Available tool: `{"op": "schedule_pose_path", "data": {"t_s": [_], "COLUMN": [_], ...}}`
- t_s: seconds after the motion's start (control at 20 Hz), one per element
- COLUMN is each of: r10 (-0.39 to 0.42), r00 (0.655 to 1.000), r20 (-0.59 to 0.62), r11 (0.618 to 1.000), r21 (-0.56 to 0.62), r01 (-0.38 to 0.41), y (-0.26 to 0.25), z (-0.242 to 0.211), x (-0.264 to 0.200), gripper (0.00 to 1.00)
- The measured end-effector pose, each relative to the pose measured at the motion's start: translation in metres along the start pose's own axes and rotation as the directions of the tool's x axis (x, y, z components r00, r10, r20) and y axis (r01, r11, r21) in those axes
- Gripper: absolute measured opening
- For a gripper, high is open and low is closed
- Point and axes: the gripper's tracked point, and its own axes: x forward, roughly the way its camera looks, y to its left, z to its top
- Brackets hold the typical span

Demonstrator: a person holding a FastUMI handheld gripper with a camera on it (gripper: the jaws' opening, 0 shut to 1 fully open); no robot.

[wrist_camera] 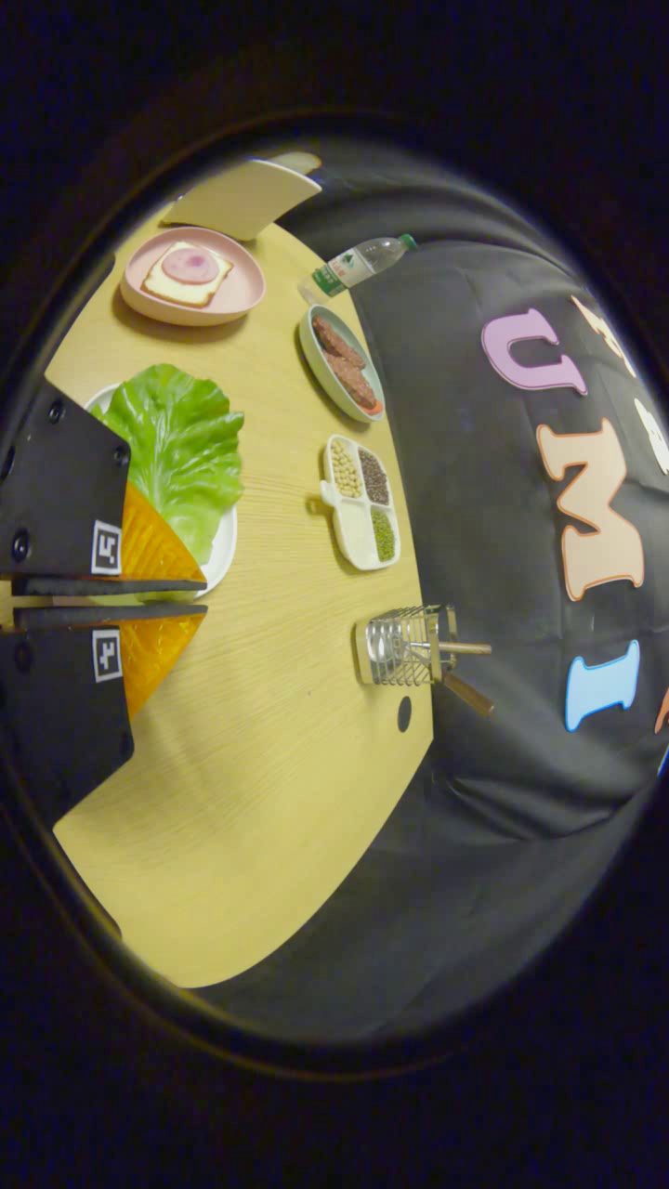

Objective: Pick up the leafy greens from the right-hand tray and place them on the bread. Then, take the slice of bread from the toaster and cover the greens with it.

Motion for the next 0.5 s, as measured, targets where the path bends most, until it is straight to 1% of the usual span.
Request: {"op": "schedule_pose_path", "data": {"t_s": [0.05,0.1,0.15,0.2,0.5], "r10": [0.017,0.015,0.017,0.041,0.087], "r00": [1.0,0.999,1.0,0.999,0.994], "r20": [-0.019,-0.034,-0.02,-0.022,0.068], "r11": [0.999,0.999,0.999,0.998,0.996], "r21": [0.028,0.038,0.048,0.056,-0.041], "r01": [-0.016,-0.014,-0.016,-0.039,-0.084], "y": [0.004,0.003,0.004,0.011,0.044], "z": [-0.003,-0.005,0.001,0.005,0.045], "x": [-0.001,-0.001,-0.004,-0.007,-0.039], "gripper": [0.07,0.09,0.08,0.03,0.03]}}
